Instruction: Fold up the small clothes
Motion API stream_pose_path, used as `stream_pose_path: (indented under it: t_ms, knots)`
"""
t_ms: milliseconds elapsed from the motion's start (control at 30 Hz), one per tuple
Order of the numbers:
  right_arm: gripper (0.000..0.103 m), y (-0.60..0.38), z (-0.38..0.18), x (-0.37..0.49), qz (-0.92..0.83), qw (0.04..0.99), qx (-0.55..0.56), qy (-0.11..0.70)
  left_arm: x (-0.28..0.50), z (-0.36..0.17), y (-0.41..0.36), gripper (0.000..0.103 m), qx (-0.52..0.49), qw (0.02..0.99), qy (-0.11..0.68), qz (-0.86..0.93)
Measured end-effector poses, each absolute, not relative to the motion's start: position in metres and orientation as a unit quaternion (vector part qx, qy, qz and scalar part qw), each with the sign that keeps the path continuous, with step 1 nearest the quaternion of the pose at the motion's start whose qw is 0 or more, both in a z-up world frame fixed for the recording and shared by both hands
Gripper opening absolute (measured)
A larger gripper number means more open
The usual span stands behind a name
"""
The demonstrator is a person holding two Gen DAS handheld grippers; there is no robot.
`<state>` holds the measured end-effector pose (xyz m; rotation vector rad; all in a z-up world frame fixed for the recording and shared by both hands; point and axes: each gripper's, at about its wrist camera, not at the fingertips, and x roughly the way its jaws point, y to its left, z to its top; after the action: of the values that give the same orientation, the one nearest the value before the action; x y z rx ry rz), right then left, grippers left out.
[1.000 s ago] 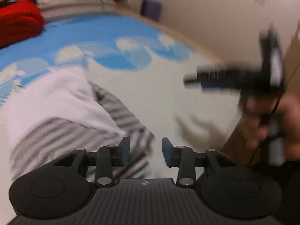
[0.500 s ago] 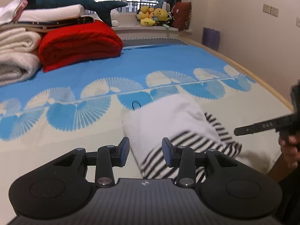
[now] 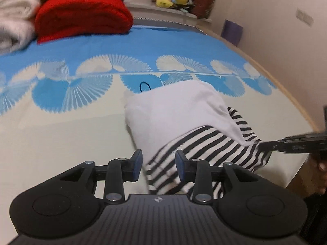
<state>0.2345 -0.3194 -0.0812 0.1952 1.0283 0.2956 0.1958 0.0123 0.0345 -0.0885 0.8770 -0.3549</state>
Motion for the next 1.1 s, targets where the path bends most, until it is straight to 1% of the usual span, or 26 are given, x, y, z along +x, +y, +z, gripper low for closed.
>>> stream_pose_path:
  t_ms: [100, 133, 167, 233, 300, 433, 533, 567, 633, 767, 933, 967, 1000, 1033, 1100]
  knots:
    - [0.000, -0.346, -0.057, 0.221, 0.151, 0.875, 0.165, 0.430, 0.198, 0.028, 0.009, 0.045, -0.086, 0.885, 0.425, -0.172]
    - [0.000, -0.360, -0.049, 0.213, 0.152, 0.879, 0.195, 0.408, 0.199, 0.028, 0.007, 0.050, -0.100, 0.884, 0.423, -0.174]
    - [0.000, -0.372, -0.043, 0.207, 0.153, 0.880, 0.217, 0.394, 0.200, 0.027, 0.004, 0.053, -0.111, 0.883, 0.422, -0.175]
    - [0.000, -0.393, -0.034, 0.193, 0.160, 0.880, 0.245, 0.374, 0.202, 0.025, -0.001, 0.053, -0.122, 0.879, 0.426, -0.176]
    - [0.000, -0.404, -0.030, 0.183, 0.164, 0.883, 0.234, 0.373, 0.205, 0.023, -0.009, 0.053, -0.124, 0.874, 0.435, -0.177]
    - [0.000, -0.415, -0.047, 0.177, 0.167, 0.865, 0.191, 0.433, 0.211, 0.013, -0.024, 0.057, -0.118, 0.860, 0.460, -0.189]
    - [0.000, -0.408, -0.065, 0.181, 0.159, 0.848, 0.147, 0.484, 0.215, -0.008, -0.040, 0.061, -0.068, 0.838, 0.509, -0.183]
    - [0.000, -0.405, -0.070, 0.182, 0.155, 0.841, 0.137, 0.500, 0.216, -0.019, -0.046, 0.070, -0.042, 0.828, 0.530, -0.177]
    - [0.000, -0.401, -0.084, 0.188, 0.142, 0.826, 0.122, 0.531, 0.218, -0.035, -0.053, 0.077, 0.005, 0.820, 0.551, -0.155]
    - [0.000, -0.383, -0.102, 0.201, 0.131, 0.807, 0.095, 0.568, 0.221, -0.037, -0.053, 0.078, 0.002, 0.819, 0.552, -0.156]
    - [0.000, -0.360, -0.117, 0.212, 0.118, 0.792, 0.044, 0.597, 0.218, -0.016, -0.038, 0.075, -0.056, 0.830, 0.519, -0.195]
    - [0.000, -0.358, -0.121, 0.214, 0.115, 0.791, 0.036, 0.600, 0.219, -0.022, -0.040, 0.075, -0.045, 0.819, 0.537, -0.198]
    - [0.000, -0.356, -0.123, 0.214, 0.113, 0.790, 0.031, 0.602, 0.220, -0.035, -0.046, 0.077, -0.011, 0.803, 0.566, -0.188]
    - [0.000, -0.355, -0.123, 0.216, 0.113, 0.789, 0.030, 0.603, 0.219, -0.045, -0.049, 0.082, 0.016, 0.792, 0.584, -0.179]
    - [0.000, -0.353, -0.124, 0.218, 0.112, 0.788, 0.030, 0.605, 0.220, -0.047, -0.052, 0.083, 0.028, 0.791, 0.585, -0.180]
